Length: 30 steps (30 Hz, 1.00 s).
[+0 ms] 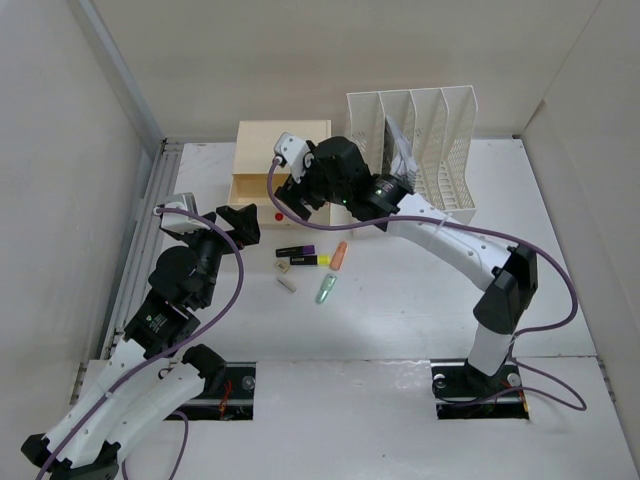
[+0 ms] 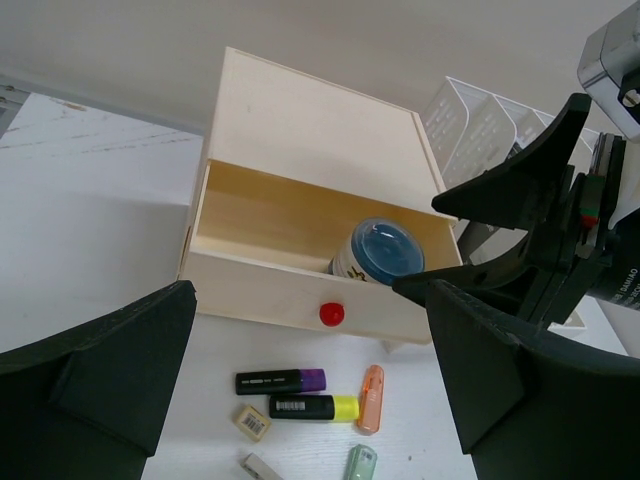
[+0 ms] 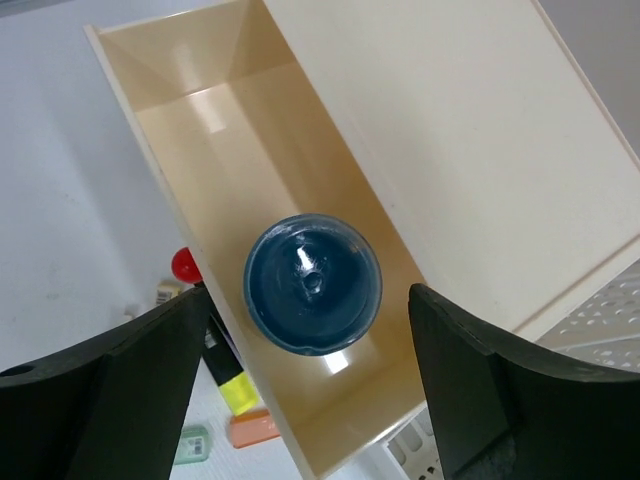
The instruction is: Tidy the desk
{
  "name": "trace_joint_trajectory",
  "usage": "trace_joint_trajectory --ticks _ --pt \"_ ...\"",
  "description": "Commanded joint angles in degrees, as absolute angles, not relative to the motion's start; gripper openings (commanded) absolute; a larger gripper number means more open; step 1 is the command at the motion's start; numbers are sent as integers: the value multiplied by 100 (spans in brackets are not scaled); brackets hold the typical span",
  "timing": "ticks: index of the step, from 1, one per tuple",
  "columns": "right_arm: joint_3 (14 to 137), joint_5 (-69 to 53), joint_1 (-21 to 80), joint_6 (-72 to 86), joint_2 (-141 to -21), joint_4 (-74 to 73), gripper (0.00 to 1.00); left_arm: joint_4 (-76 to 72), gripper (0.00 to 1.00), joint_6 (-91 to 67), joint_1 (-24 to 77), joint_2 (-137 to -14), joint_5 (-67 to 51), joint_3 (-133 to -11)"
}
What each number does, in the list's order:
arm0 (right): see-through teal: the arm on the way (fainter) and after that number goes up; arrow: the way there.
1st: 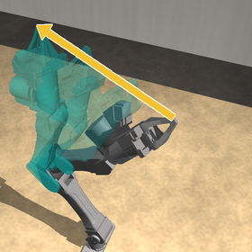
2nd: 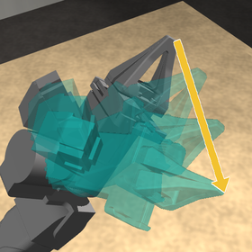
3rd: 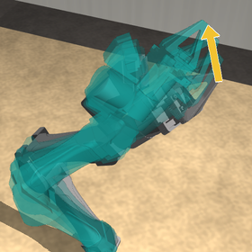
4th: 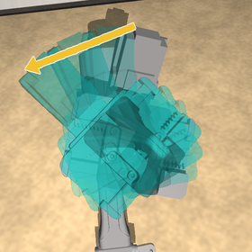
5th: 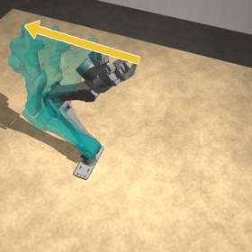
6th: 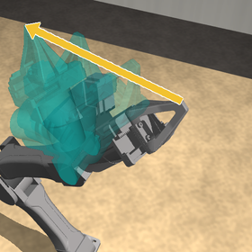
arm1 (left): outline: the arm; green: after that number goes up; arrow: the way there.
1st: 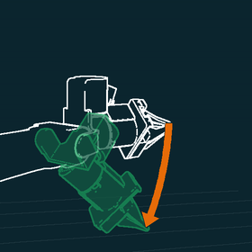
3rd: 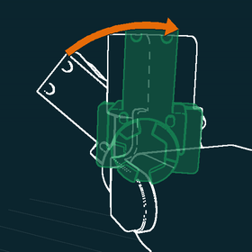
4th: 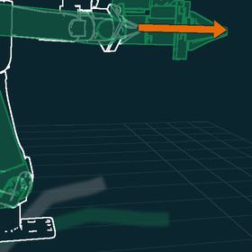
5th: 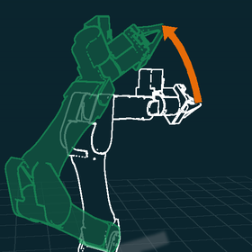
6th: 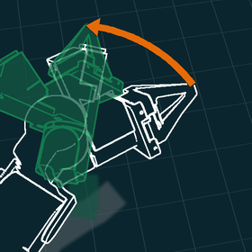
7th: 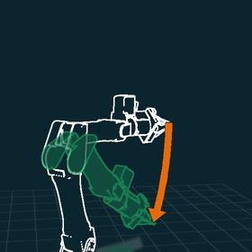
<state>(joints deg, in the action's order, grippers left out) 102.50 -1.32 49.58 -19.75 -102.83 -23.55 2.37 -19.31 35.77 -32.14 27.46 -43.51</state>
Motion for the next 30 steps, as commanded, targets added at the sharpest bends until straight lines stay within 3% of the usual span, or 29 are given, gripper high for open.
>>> trace_joint_trajectory --ticks 1,4,5,6,7,11,15,22,30 --pt "10407 -263 4992 -1986 -10073 -2092 86 -26 98 -1846 3551 -3199 2769 -4324" --pt "10223 -368 4992 -1986 -9941 -1900 63 -26 98 -1846 3551 -3199 2769 -4324" --pt "10135 -465 4992 -1986 -9819 -1829 48 -26 98 -1846 3551 -3199 2769 -4324" --pt "10064 -762 4992 -1986 -9756 -1767 11 -26 98 -1846 3551 -3199 2769 -4324" --pt "10063 -991 4940 -1986 -9756 -1767 0 -26 98 -1846 3551 -3199 2769 -4324" --pt "9984 -2581 4808 -2258 -9686 -2109 0 -26 98 -1846 3551 -3146 2769 -4324" --pt "10054 -3006 4808 -2714 -9939 -2671 0 -26 98 -1846 3551 -3146 2769 -4324" --pt "10352 -2585 4614 -2769 -10484 -3032 0 -26 98 -1846 3551 -3146 2769 -4324" --pt "10248 -356 4614 -2522 -10810 -2242 0 -26 98 -1846 3551 -3146 2769 -4324"
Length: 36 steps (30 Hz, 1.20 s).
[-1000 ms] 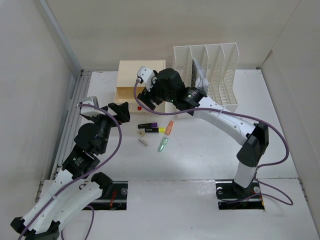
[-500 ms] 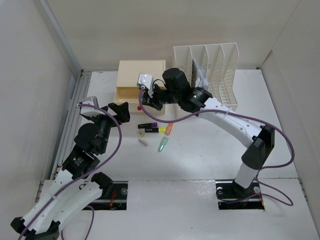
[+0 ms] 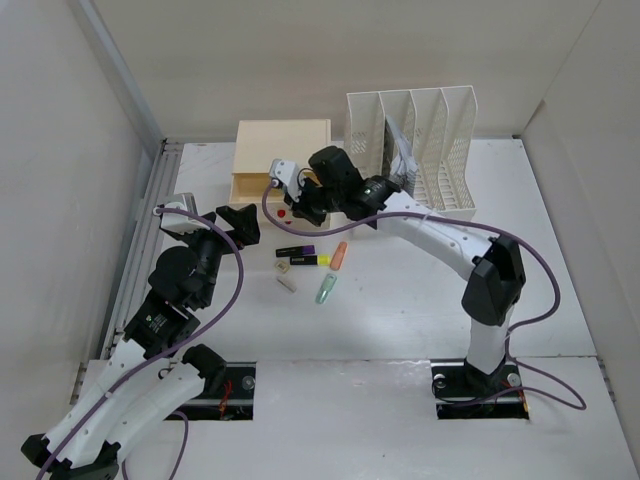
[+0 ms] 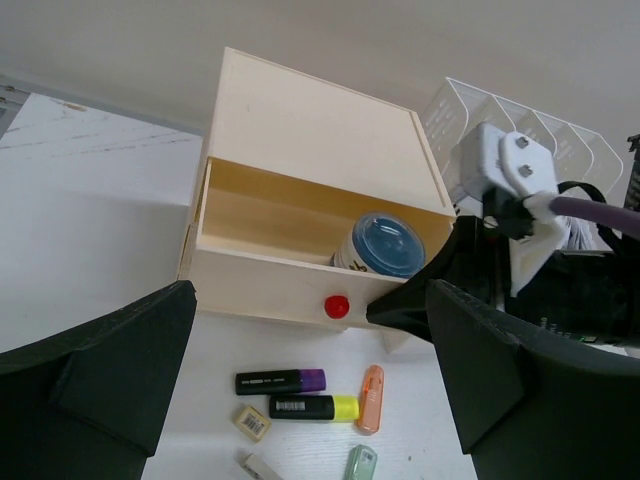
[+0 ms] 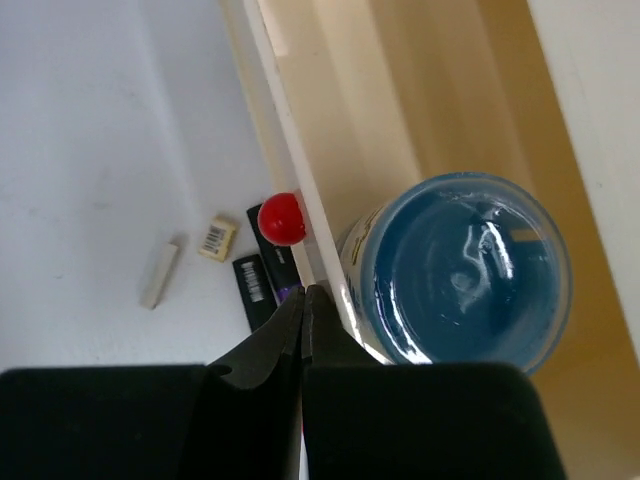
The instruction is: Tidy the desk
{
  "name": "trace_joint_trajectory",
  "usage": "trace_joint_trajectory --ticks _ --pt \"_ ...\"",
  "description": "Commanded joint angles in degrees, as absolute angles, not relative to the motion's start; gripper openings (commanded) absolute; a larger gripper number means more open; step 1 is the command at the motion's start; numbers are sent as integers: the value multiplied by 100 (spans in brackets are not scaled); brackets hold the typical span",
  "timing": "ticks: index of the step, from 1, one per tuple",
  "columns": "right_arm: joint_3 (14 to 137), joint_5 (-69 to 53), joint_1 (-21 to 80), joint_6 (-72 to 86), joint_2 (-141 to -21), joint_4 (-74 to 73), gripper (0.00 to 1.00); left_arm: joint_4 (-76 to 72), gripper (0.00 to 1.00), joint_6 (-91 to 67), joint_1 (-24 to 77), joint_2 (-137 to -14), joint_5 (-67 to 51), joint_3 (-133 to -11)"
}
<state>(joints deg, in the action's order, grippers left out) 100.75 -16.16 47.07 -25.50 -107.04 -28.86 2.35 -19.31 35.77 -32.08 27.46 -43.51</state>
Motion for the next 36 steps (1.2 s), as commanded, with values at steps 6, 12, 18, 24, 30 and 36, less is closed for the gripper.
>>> trace_joint_trajectory --ticks 6,12,18,24,30,36 --pt "9686 1001 4693 -2663 -10811 -1011 0 -26 98 -1846 3551 -3146 2769 -4324" --pt "9826 1757 4693 -2741 -11126 -467 0 -26 98 -1907 3551 -3199 2769 -4271" --pt "9826 2118 4693 -2795 -11232 -26 0 -26 98 -1907 3551 -3252 2769 -4271" --pt "9826 2355 4693 -2795 -11285 228 0 -79 98 -1907 3551 -3305 2769 -4271" --pt "9643 2418 4693 -2909 -11198 387 0 -141 95 -2257 3498 -3497 2655 -4219" --pt "8714 248 4685 -2856 -9550 -728 23 -26 72 -3434 3191 -4165 2110 -4009"
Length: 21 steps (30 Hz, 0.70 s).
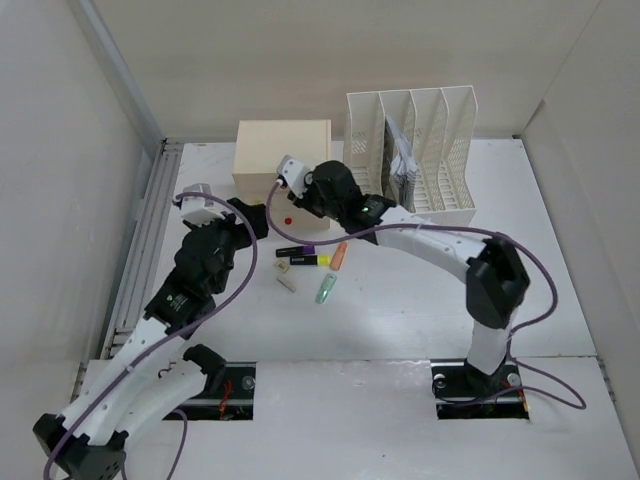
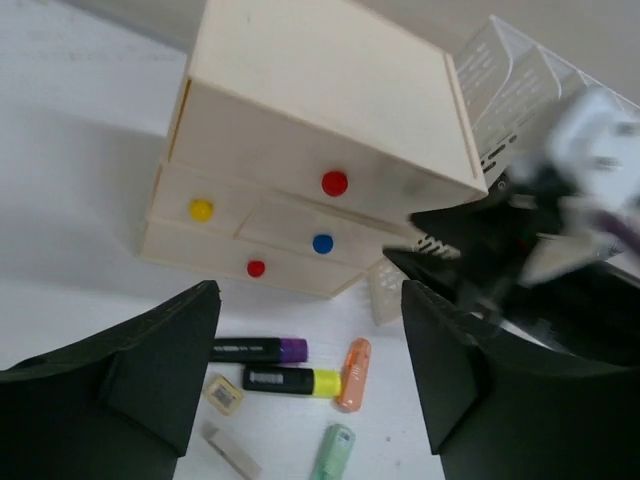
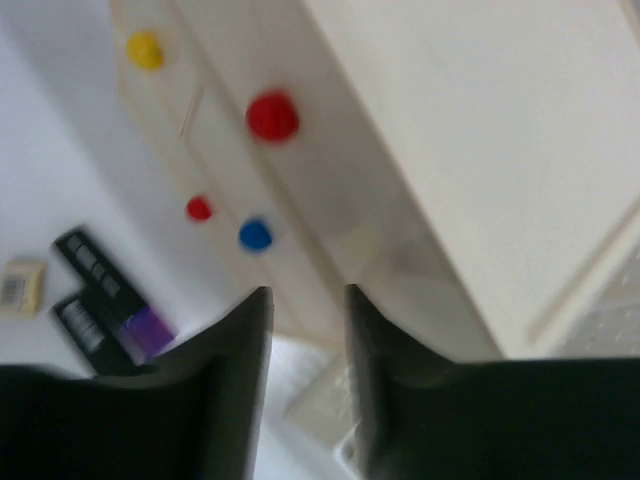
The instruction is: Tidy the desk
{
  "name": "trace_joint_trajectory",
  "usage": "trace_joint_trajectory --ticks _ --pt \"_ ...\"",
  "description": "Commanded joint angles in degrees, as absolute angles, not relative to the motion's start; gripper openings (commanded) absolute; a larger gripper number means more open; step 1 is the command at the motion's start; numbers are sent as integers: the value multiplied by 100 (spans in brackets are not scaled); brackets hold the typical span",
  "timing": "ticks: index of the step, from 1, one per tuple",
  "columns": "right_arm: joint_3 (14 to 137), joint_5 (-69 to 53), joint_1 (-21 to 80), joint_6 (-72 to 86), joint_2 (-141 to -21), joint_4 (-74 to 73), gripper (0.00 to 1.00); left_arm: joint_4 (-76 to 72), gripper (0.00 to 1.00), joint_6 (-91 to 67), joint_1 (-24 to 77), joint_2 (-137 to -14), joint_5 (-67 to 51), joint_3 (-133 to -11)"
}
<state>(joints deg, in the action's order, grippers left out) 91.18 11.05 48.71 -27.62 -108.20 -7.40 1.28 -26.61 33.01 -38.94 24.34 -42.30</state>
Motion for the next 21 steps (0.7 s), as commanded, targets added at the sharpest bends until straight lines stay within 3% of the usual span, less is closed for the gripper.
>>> trace_joint_trajectory --ticks 1,2,3,5,9,10,13,21 --pt "8510 11 4685 -2856 -9545 -729 46 -26 69 -3645 3130 -4262 2109 -4008" --pt "8316 -287 4571 -2856 -9032 -817 68 -139 65 -4056 3129 -4341 2109 -3869" --pt "8149 -716 4370 -2787 -8791 -817 81 -271 62 -4243 2990 -4481 2109 -3745" --pt "7937 -1228 4062 -2620 -8274 -983 82 -666 59 -4464 2813 -4631 1769 -3369" --pt "8130 -2686 3201 -2497 -8139 -1844 52 -1563 57 -4693 2269 -5395 1162 -3199" --pt "8130 -3255 2938 -2496 -8139 -1933 37 -1625 56 -4693 2128 -5771 1099 -3260" --pt "8008 -3900 2716 -2443 -8078 -2101 22 -2002 53 -4545 1934 -6308 862 -3410" --pt "7322 -4455 2286 -2083 -7822 -1477 22 -2320 55 -4281 1293 -7303 563 -3919"
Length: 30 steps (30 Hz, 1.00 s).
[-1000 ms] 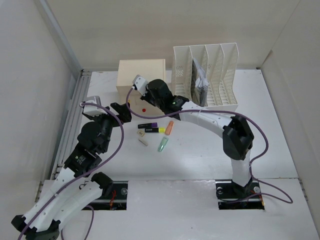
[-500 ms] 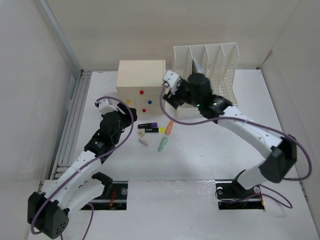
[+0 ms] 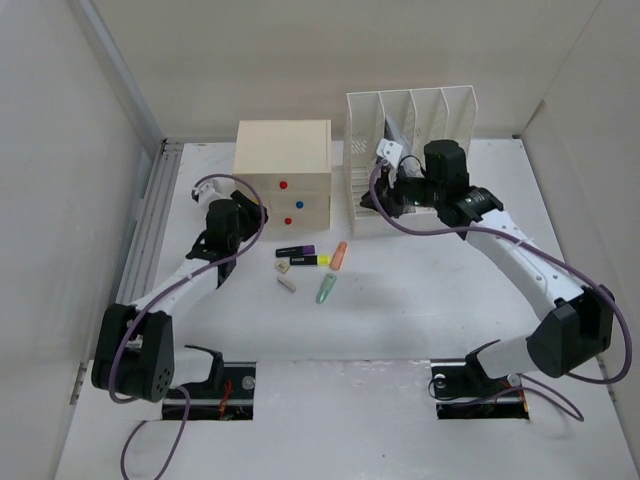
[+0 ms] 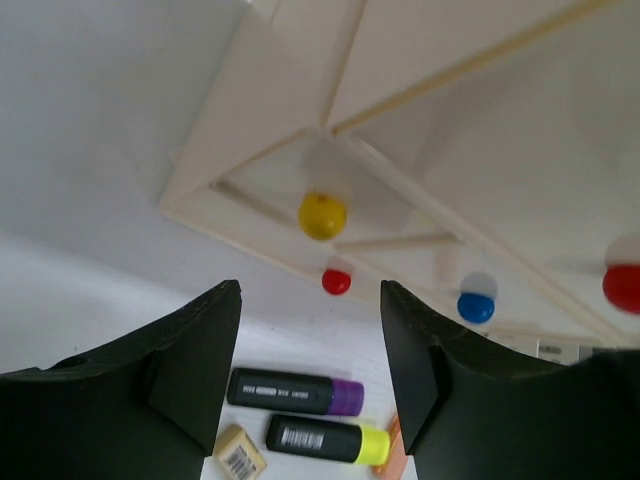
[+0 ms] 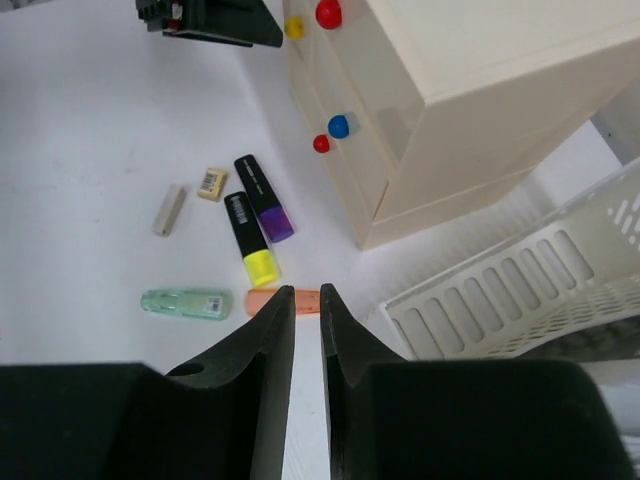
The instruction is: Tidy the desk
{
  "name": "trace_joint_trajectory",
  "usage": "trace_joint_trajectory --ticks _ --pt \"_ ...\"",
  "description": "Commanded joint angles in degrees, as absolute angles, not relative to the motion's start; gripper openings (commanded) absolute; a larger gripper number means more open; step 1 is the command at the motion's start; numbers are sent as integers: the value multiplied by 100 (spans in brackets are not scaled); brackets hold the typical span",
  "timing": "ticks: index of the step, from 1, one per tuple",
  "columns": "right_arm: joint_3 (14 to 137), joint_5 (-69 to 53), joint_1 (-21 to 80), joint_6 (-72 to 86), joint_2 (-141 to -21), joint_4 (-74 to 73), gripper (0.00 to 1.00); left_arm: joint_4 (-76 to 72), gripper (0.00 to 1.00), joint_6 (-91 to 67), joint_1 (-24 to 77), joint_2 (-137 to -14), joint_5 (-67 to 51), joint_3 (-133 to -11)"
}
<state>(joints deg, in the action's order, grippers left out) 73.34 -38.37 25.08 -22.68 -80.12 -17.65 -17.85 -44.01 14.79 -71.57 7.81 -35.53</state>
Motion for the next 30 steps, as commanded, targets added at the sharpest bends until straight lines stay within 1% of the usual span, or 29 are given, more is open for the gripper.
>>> trace_joint_trajectory --ticks 1,7,8,10,15,17,18,21,22,23,26,29,30 --pt "7321 -4456 2285 -2083 -7822 -1477 22 -2425 55 -4280 1292 -7373 510 -3920" --pt "7269 -4702 2101 -1925 -7770 -1424 22 -2558 54 -4219 862 -7857 237 -4087" --pt "7269 -4702 2101 -1925 -7770 -1424 22 -2610 52 -4219 861 -7857 237 -4087" --pt "7269 -4702 2048 -1873 -7770 -1424 22 -2663 52 -4219 861 -7989 237 -4087" --pt "7216 -4702 2048 -1872 -7770 -1371 22 -2716 41 -4167 861 -8120 176 -4192" --pt "7163 -4702 2048 -1872 -7717 -1371 22 -2716 38 -4166 861 -8182 124 -4263" --pt "7163 -4702 1996 -1872 -7717 -1371 22 -2716 33 -4166 861 -8183 123 -4263" --pt "7110 -4702 1995 -1872 -7717 -1319 22 -2716 24 -4166 861 -8183 123 -4263" --pt "7110 -4702 1995 -1872 -7665 -1318 22 -2716 18 -4166 861 -8183 123 -4263" --pt "7110 -4702 1995 -1872 -7664 -1318 22 -2716 15 -4166 861 -8183 123 -4263" --pt "7058 -4702 1995 -1872 -7664 -1318 22 -2716 10 -4218 861 -8235 71 -4149" --pt "7005 -4702 1995 -1872 -7612 -1266 22 -2716 10 -4350 861 -8051 70 -3947" --pt "7005 -4754 1995 -1872 -7611 -1266 22 -2846 10 -4403 931 -7981 70 -3711"
